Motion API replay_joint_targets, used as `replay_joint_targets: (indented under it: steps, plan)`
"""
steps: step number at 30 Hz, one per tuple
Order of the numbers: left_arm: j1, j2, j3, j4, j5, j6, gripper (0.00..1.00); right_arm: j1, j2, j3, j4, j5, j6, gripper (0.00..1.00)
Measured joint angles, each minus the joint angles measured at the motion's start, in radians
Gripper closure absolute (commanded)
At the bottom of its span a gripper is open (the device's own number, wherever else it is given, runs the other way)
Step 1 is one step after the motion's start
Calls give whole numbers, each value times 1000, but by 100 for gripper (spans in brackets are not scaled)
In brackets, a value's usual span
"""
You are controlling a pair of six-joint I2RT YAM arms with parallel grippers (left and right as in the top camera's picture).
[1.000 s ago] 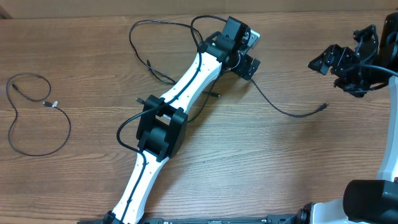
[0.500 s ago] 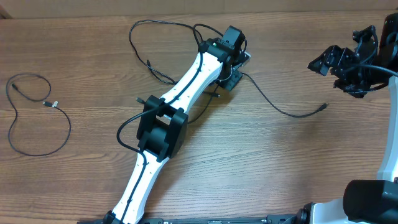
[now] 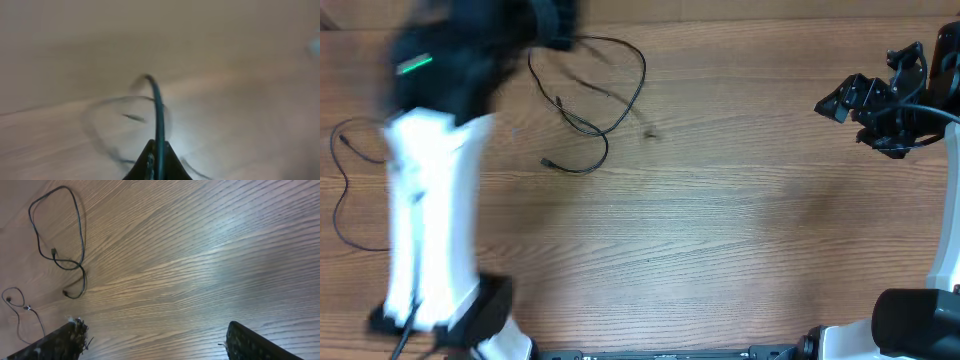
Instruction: Untangle cables
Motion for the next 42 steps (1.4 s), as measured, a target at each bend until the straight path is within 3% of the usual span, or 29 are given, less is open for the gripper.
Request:
replay_joint_targets:
  steps: [5,12,27,36,40,42]
  plan:
    - [220,-137,5,-40,-3,-19,96,0,0,0,1,0,0,12]
    - [446,-99,-15,-47,20,-21,96,0,0,0,1,0,0,12]
    - [555,227,-34,50,19,-20,96,0,0,0,-3,0,0,12]
    - [561,357,-35,13,-30,-21,96,0,0,0,-3,0,0,12]
    - [561,389,-35,-10,-35,-27,69,0,0,0,-3,0,0,12]
    - [560,398,-35,-11,-37,-30,62,0,0,0,-3,0,0,12]
